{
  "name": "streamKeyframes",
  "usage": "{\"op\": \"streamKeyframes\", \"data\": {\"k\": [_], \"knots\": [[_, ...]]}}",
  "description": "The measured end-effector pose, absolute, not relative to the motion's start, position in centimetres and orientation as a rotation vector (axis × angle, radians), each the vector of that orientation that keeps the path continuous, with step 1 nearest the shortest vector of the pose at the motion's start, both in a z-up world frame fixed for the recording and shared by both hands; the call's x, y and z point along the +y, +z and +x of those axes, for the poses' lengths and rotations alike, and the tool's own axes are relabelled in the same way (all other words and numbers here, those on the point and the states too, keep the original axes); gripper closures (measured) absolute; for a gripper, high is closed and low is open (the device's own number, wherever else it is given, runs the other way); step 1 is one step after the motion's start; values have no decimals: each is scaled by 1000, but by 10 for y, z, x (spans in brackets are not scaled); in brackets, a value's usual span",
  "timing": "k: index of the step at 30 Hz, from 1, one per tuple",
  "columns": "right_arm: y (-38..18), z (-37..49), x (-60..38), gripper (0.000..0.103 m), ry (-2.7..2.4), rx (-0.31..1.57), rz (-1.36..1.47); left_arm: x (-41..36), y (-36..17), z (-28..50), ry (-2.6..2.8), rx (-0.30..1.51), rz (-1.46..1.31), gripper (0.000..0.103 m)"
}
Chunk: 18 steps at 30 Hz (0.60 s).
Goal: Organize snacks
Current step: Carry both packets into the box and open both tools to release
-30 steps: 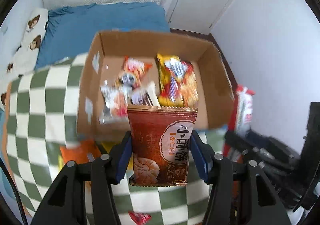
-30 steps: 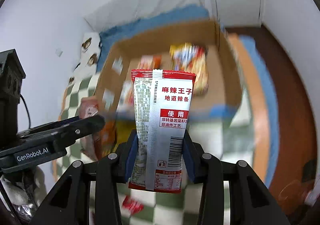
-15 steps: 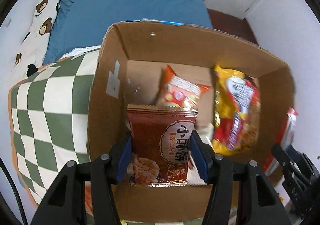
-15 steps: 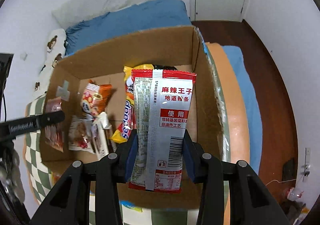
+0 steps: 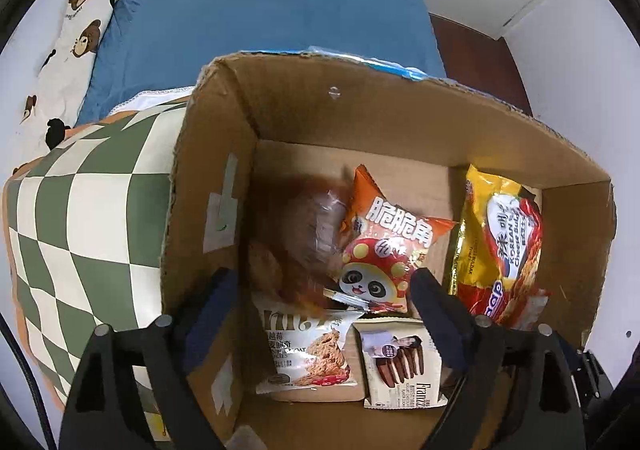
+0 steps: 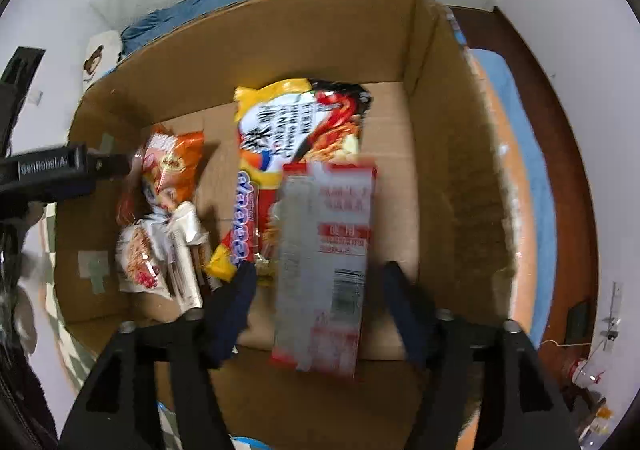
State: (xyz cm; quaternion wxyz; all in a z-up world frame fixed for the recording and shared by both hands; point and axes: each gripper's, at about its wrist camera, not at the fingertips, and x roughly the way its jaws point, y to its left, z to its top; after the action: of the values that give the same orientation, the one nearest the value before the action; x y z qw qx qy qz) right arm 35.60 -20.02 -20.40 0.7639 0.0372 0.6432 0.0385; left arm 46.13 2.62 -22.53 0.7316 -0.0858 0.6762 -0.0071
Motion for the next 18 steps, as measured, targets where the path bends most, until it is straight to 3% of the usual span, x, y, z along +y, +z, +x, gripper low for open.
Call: {"op": "streamKeyframes", "data": {"k": [1,3,18], "knots": [[-205,356,-198,15,84,1400,74,25,-225,460,-14,1483,-179,12],[-205,354,-193,7,85,1400,65,23,-226,456,-16,1477,-166,11],[-201,345,-197,7,53,1365,47,-1,-199,383,-20,1335,-115,11]]}}
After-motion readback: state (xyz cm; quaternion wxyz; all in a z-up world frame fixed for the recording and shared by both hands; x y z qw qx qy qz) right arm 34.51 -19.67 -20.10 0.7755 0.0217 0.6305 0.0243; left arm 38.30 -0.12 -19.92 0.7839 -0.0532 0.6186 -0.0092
